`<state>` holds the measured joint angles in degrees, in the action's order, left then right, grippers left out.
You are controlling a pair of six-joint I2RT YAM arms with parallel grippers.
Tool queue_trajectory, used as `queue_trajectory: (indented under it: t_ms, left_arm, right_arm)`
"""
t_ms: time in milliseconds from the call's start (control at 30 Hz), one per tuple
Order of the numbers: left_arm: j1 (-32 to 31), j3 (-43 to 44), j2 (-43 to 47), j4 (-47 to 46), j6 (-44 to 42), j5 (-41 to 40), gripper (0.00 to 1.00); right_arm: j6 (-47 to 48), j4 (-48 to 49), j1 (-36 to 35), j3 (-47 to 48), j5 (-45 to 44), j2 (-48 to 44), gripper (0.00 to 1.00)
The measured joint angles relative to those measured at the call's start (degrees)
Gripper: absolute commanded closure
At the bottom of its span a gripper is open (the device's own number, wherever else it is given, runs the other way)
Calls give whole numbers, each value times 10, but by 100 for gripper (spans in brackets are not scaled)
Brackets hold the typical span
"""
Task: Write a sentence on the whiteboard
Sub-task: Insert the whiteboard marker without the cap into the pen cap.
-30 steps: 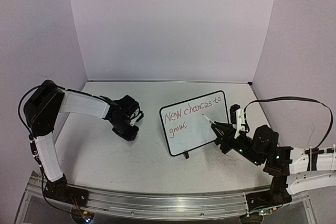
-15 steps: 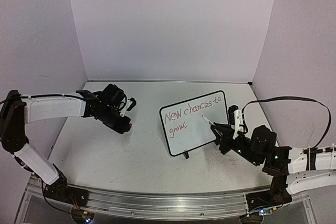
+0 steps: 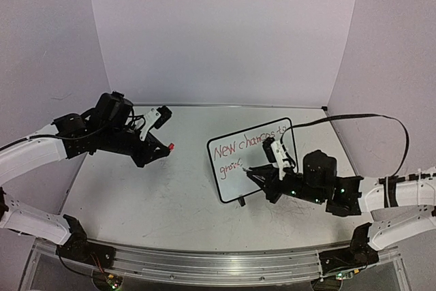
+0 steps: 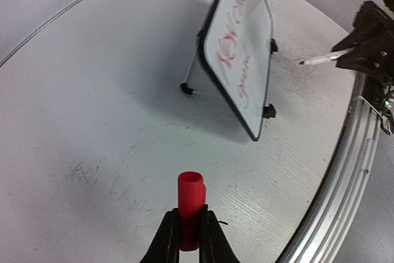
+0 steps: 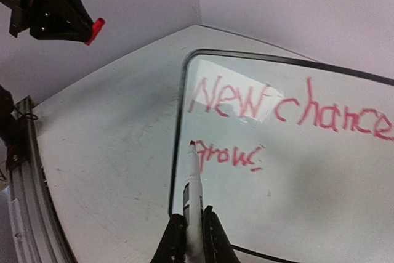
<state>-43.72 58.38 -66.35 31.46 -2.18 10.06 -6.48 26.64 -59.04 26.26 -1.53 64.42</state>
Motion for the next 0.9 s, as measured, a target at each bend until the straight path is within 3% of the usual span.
queue_trajectory:
  t_ms: [200, 433, 667, 900]
  left_arm:
    - [-96, -8, 10, -5, -63, -2, 100]
    - [-168, -25, -11, -33, -131, -69, 100]
    - [-211, -59, -42, -60, -188, -161, 100]
    - [-228, -73, -43, -89, -220, -207, 100]
  right_arm:
    - [22, -99, 12, 150, 147, 65, 100]
    - [83, -219, 15, 253, 199, 106, 100]
    - [104, -290, 15, 281, 249, 170, 100]
    - [103, -310, 16, 294, 272, 173, 100]
